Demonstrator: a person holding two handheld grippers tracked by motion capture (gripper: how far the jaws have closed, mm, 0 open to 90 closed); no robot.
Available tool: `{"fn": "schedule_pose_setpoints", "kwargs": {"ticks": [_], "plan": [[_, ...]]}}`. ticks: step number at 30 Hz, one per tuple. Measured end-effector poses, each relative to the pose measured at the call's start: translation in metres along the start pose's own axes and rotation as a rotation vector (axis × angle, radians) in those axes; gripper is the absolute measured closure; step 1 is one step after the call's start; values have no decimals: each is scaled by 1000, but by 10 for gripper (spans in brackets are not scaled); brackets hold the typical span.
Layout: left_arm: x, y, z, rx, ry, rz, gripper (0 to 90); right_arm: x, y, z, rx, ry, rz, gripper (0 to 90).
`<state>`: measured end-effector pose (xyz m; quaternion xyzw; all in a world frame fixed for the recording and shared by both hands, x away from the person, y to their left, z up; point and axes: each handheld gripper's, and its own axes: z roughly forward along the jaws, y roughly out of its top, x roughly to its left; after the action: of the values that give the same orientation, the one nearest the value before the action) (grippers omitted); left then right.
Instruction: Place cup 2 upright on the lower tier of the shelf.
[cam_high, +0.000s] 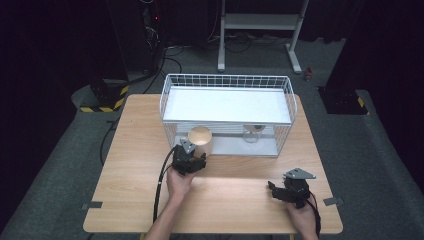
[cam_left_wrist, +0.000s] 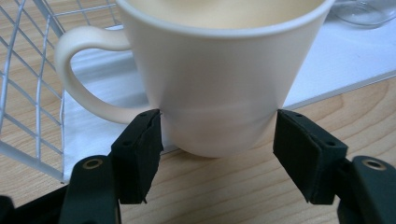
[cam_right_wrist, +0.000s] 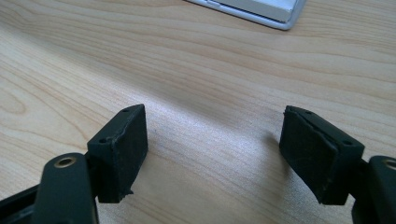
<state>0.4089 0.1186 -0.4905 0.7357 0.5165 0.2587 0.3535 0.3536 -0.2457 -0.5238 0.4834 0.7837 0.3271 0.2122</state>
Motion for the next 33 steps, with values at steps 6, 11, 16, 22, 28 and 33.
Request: {"fn": "schedule_pose_setpoints", "kwargs": {"ticks": [6, 11, 16, 22, 28, 33], "plan": [[1, 0, 2, 7, 5, 15, 343, 0, 0, 0, -2, 0, -3, 235], [1, -1, 6, 17, 11, 19, 353, 0, 0, 0, -1, -1, -1, 236], [1, -2, 9, 21, 13, 27, 361, 0, 0, 0, 0, -1, 0, 235], [2, -2, 11, 26, 14, 41, 367, 0, 0, 0, 0, -1, 0, 236], [3, -2, 15, 32, 23, 39, 396, 0, 0, 0, 0, -1, 0, 236], [3, 4, 17, 48, 32, 58, 410, 0, 0, 0, 0, -1, 0, 235]]}}
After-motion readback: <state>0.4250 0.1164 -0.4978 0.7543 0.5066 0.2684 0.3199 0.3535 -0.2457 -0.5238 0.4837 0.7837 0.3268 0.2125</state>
